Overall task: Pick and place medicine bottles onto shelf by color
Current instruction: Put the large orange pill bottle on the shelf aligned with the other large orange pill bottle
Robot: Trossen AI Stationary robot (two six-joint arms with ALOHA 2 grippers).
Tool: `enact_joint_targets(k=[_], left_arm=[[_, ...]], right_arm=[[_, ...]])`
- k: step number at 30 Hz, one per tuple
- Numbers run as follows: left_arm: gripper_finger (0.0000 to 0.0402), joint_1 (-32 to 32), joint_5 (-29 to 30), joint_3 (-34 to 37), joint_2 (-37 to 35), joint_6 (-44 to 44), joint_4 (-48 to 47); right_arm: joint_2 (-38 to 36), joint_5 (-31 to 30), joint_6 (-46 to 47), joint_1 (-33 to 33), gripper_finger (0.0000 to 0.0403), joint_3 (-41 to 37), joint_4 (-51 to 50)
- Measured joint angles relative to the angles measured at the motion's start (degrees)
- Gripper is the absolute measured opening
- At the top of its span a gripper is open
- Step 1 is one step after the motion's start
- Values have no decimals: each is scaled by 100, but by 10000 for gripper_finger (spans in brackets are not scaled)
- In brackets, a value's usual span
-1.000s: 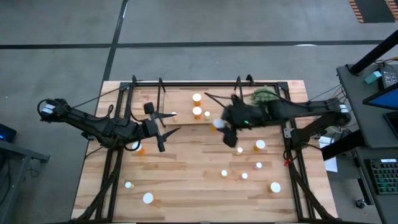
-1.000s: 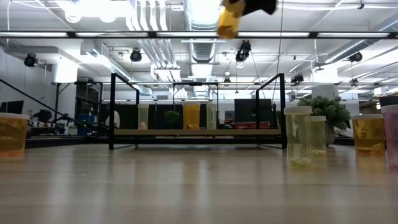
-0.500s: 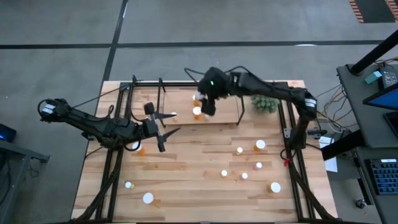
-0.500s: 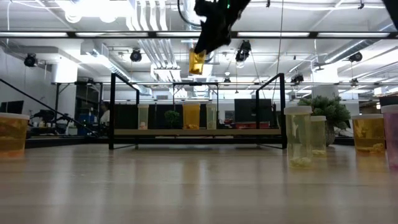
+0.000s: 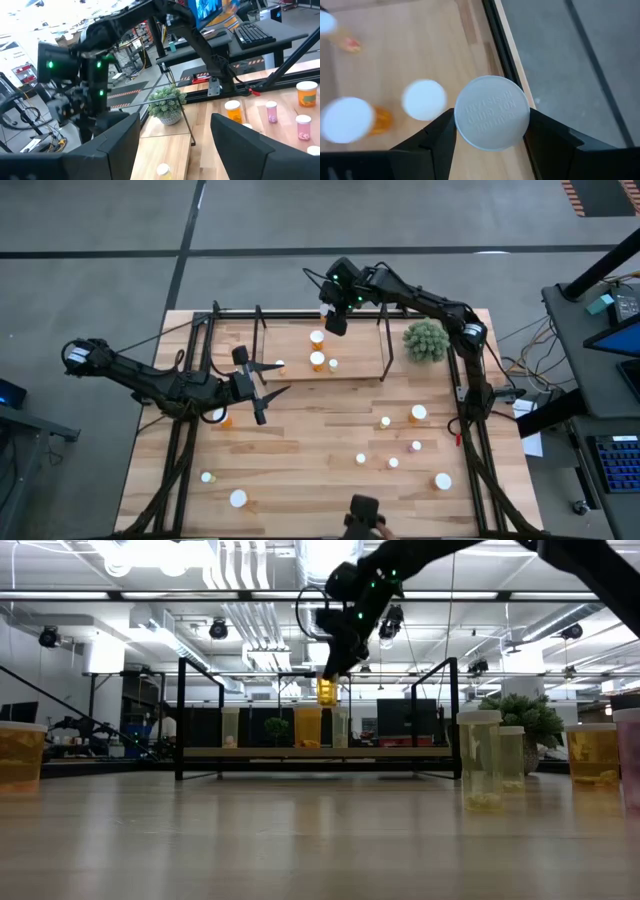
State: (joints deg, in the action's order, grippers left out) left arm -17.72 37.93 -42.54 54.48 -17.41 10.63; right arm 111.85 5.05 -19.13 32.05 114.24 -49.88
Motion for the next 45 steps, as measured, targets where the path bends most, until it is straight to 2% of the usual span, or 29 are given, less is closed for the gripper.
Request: enact_joint_targets(k=[3,8,21,45], left_arm=[[226,0,0,4,0,-24,4],[226,2,2,55,9,-144,151],[226,0,2,67,13,-249,251],[226,0,2,67,13,-251,299]], right_arm=[[177,54,-53,157,205,-37,-72],[464,685,-43,286,205,-84,-84],[702,893,121,219,205,-97,-13],[882,848,322,195,206,-112,62]])
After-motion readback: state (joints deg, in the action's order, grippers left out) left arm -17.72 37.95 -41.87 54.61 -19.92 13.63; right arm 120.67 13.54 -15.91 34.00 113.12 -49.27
